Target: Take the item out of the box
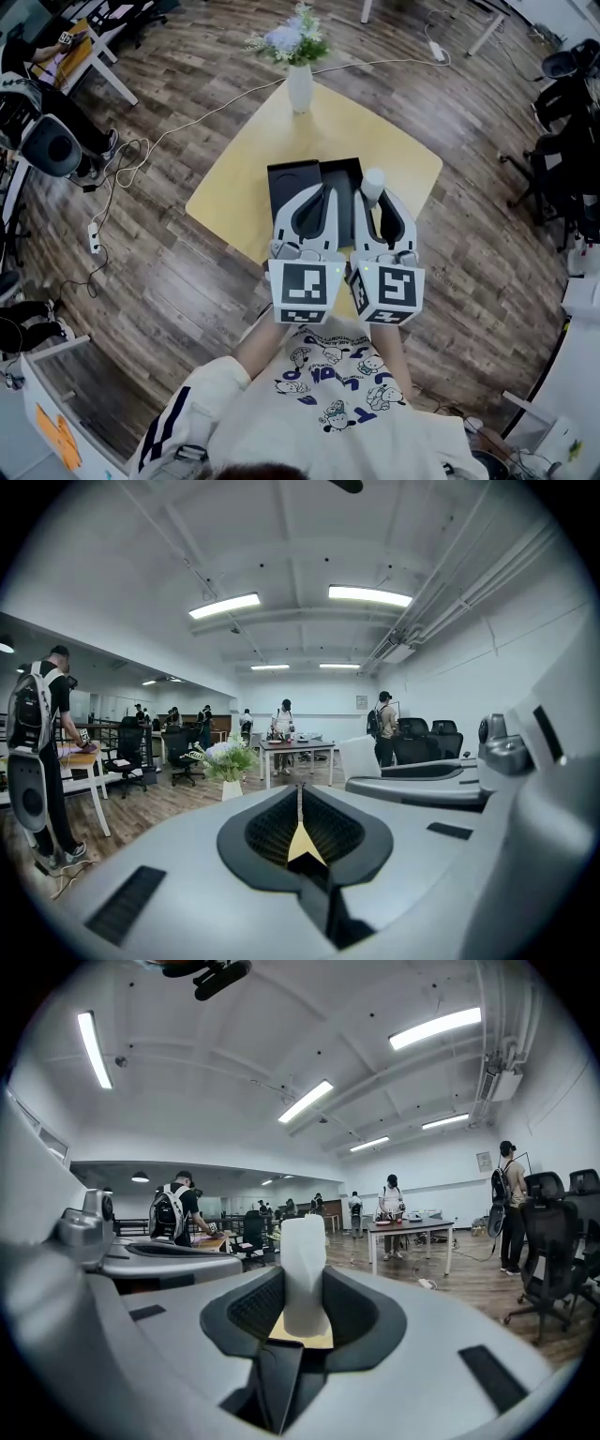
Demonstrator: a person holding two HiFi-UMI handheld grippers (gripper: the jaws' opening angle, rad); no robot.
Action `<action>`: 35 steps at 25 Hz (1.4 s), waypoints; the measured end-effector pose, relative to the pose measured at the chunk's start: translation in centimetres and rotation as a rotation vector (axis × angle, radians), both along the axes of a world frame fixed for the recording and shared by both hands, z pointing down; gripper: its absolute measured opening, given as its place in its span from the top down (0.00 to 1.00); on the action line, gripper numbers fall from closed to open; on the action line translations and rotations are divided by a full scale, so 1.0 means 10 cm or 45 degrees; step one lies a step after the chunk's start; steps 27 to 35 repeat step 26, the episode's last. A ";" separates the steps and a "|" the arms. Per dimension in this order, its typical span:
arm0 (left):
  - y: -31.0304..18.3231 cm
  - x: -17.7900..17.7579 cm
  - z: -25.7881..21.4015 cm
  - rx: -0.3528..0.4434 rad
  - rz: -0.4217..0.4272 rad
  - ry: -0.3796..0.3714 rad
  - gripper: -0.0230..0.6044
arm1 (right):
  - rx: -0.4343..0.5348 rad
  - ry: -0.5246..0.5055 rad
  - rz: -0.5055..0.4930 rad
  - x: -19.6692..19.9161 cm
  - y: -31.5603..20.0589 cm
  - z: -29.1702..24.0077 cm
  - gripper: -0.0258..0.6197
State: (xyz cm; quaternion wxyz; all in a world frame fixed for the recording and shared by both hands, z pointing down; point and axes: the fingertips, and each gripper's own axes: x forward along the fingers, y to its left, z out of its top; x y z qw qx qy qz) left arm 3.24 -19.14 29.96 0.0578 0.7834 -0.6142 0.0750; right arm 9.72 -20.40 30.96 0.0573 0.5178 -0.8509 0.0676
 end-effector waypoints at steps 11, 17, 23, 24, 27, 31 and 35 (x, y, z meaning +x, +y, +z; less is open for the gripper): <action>0.01 -0.04 0.00 0.000 0.001 0.008 0.92 | 0.004 0.015 0.011 -0.03 0.02 -0.01 0.74; 0.03 -0.02 0.00 -0.001 0.006 0.009 0.92 | 0.001 0.014 0.019 -0.01 0.03 0.00 0.74; 0.00 0.01 -0.01 0.002 0.006 0.010 0.92 | 0.000 0.010 0.020 0.02 0.00 -0.01 0.74; 0.00 0.01 -0.01 0.001 0.007 0.009 0.92 | 0.000 0.009 0.021 0.02 0.00 -0.01 0.74; -0.01 0.00 -0.01 -0.001 0.009 0.008 0.92 | 0.001 0.010 0.022 0.01 -0.01 -0.01 0.74; -0.01 0.00 -0.01 -0.001 0.009 0.008 0.92 | 0.001 0.010 0.022 0.01 -0.01 -0.01 0.74; -0.01 0.00 -0.01 -0.001 0.009 0.008 0.92 | 0.001 0.010 0.022 0.01 -0.01 -0.01 0.74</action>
